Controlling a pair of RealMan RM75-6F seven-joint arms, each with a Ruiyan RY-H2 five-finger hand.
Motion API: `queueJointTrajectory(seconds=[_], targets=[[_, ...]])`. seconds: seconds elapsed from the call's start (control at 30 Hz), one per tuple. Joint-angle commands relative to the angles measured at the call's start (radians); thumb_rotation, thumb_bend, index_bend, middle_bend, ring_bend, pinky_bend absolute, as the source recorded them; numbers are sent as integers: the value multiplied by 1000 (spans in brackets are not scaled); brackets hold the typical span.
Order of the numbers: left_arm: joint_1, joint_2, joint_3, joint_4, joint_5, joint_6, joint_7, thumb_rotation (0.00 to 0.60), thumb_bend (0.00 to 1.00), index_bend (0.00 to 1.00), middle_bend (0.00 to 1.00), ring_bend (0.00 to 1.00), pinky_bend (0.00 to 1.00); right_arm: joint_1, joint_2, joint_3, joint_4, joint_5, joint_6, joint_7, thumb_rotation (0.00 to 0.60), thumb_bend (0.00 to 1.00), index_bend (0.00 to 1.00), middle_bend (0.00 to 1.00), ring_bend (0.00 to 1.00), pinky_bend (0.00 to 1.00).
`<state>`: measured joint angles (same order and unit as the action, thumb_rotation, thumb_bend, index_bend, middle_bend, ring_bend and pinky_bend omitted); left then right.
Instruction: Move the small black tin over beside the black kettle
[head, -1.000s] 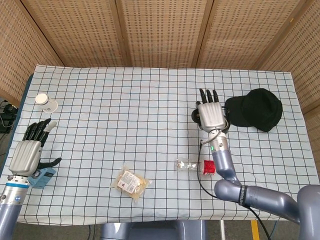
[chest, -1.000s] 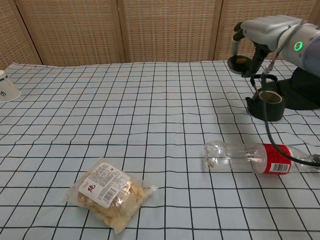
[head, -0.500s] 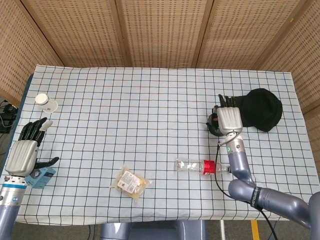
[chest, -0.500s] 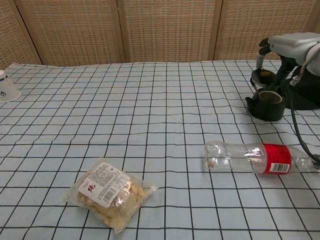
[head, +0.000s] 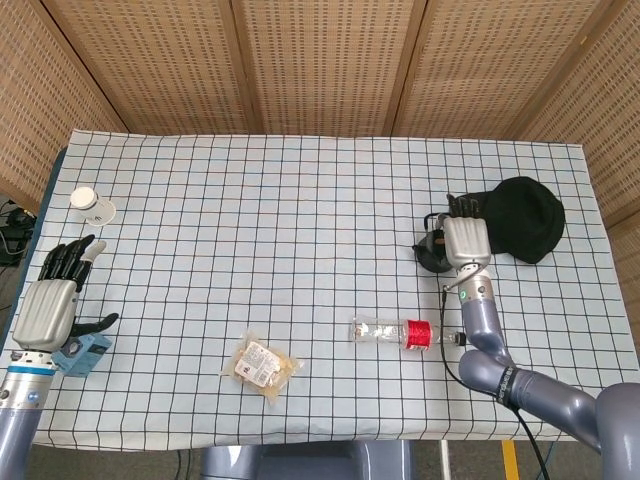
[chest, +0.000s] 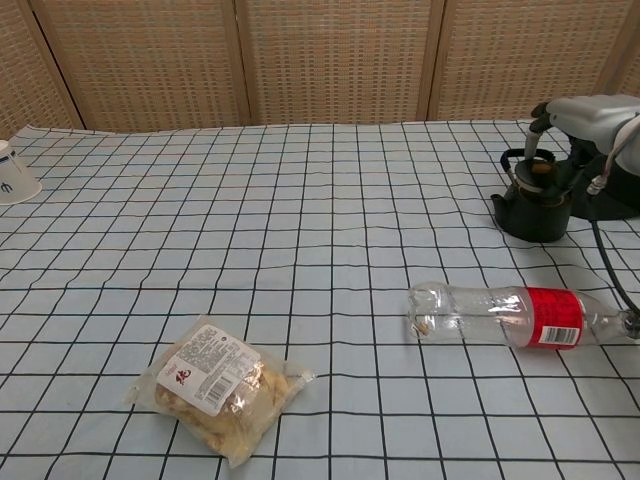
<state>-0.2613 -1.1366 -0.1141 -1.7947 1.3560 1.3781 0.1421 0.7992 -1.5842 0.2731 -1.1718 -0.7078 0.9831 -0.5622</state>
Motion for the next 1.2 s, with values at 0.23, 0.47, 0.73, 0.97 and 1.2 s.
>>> queueJointTrajectory(seconds=[0.23, 0.47, 0.73, 0.97, 1.2], targets=[[-1, -2, 0, 2, 0, -5, 3, 600, 130, 0, 0, 0, 0, -7, -12, -3, 41, -7, -21, 15, 600, 414, 462, 96, 0, 0], [-4, -4, 0, -4, -2, -11, 14, 600, 130, 0, 0, 0, 0, -8, -19, -6, 55, -13, -27, 9, 600, 385, 401, 53, 0, 0], [-5, 0, 3, -9, -1, -20, 16, 600, 130, 0, 0, 0, 0, -15, -11, -7, 47, -35, -19, 14, 600, 278, 260, 4, 0, 0], [-3, 7, 6, -14, 7, -20, 6, 600, 131, 0, 0, 0, 0, -29, 12, -6, 0, -44, 6, 7, 600, 268, 233, 0, 0, 0], [1, 11, 8, -13, 13, -17, -3, 600, 130, 0, 0, 0, 0, -65, 81, -9, -137, -91, 80, 8, 600, 268, 232, 0, 0, 0]])
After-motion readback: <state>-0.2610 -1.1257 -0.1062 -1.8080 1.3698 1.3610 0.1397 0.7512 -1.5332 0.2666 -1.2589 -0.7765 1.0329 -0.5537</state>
